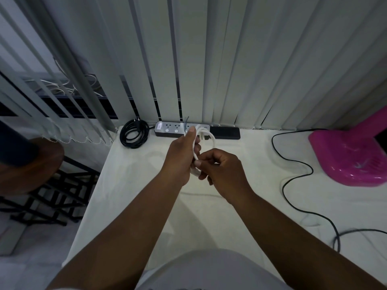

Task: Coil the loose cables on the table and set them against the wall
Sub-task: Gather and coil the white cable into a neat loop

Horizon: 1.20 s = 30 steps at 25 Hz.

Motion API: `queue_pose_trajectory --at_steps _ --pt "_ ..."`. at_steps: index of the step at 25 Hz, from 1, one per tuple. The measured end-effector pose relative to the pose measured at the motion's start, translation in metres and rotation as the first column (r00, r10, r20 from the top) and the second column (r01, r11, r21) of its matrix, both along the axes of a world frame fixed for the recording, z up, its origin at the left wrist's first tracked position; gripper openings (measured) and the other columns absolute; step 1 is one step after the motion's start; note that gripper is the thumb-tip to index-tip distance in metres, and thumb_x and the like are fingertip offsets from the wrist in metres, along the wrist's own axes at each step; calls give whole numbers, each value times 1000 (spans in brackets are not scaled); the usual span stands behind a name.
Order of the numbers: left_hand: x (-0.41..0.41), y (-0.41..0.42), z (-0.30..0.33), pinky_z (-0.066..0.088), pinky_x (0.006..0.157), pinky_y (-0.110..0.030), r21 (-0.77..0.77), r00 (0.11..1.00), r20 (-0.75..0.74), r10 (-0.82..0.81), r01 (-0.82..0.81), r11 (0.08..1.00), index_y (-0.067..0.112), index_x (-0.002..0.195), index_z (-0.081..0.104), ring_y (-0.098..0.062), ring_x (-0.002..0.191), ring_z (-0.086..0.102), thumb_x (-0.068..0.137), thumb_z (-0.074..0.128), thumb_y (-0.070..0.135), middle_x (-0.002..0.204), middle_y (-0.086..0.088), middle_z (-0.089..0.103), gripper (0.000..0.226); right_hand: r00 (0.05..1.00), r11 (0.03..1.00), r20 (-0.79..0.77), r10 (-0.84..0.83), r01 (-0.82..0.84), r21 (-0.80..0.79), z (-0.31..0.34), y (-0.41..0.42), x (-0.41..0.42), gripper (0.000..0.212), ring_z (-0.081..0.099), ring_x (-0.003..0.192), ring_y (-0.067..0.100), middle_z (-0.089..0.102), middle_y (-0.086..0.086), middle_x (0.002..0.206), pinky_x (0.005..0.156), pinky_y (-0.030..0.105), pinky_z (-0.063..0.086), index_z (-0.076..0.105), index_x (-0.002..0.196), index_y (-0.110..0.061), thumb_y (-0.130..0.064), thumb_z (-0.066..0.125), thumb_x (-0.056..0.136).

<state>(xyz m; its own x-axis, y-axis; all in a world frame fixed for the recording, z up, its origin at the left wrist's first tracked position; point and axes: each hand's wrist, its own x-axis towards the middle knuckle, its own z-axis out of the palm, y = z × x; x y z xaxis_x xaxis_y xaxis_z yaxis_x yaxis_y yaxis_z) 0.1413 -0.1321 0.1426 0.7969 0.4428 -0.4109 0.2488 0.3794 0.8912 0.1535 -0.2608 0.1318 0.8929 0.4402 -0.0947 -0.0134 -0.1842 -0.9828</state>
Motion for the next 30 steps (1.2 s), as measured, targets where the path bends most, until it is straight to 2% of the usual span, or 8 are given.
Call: queue_pose_trajectory --at_steps 5,9,15,19,22,24,27,30 --pt "6 18 8 37 45 -23 -149 984 83 156 -142 978 18 68 52 -12 41 39 92 54 48 47 5 40 38 960 962 220 173 -118 -245 -24 -10 3 27 58 55 1 64 -14 60 55 10 40 66 71 -22 -42 64 89" --pt "4 51 18 24 36 -18 -239 967 167 194 -151 959 19 68 48 -7 34 27 96 50 47 45 6 33 40 916 880 135 377 -309 -360 -64 -48 16 23 51 53 -1 58 -11 56 56 13 39 70 76 -31 -35 58 95" --pt "-1 78 27 21 32 -17 -329 952 253 175 -85 940 19 66 47 -5 32 24 98 46 46 42 7 31 42 948 824 -185 258 -316 -470 -119 -124 60 24 49 51 13 47 -6 55 56 20 40 76 92 -32 -35 54 99" --pt "-4 67 20 21 33 -17 -241 970 241 33 27 970 18 68 49 -7 33 23 96 50 46 45 6 30 39 971 836 -237 -11 -121 -535 -116 -132 85 26 40 44 19 43 8 56 45 24 28 75 88 -9 -32 65 92" --pt "-3 45 10 22 36 -18 -158 989 147 -35 59 986 18 68 50 -8 35 23 95 52 47 49 4 28 39 864 925 -370 -342 239 -297 -79 -102 105 26 34 37 11 39 5 58 38 18 23 65 86 3 -22 63 94" --pt "-2 34 6 23 37 -19 -119 993 103 -51 63 991 18 68 51 -9 37 24 94 54 48 49 4 29 39 797 931 -511 -323 364 -20 -43 -78 108 19 33 34 7 38 3 60 34 16 21 61 85 -1 -15 56 97" --pt "-3 25 4 24 39 -19 -80 996 54 -73 77 994 16 72 51 -10 38 25 93 54 50 49 4 31 40 849 915 -511 -132 303 266 3 -47 96 18 39 39 7 48 3 62 36 17 24 65 89 -3 -9 51 97" --pt "-4 20 5 23 39 -20 -76 996 45 -80 83 994 13 77 55 -10 39 25 93 53 52 49 4 31 42 932 938 -361 -17 139 316 26 -23 74 18 42 43 9 59 0 63 40 19 28 72 97 -7 -10 54 97"
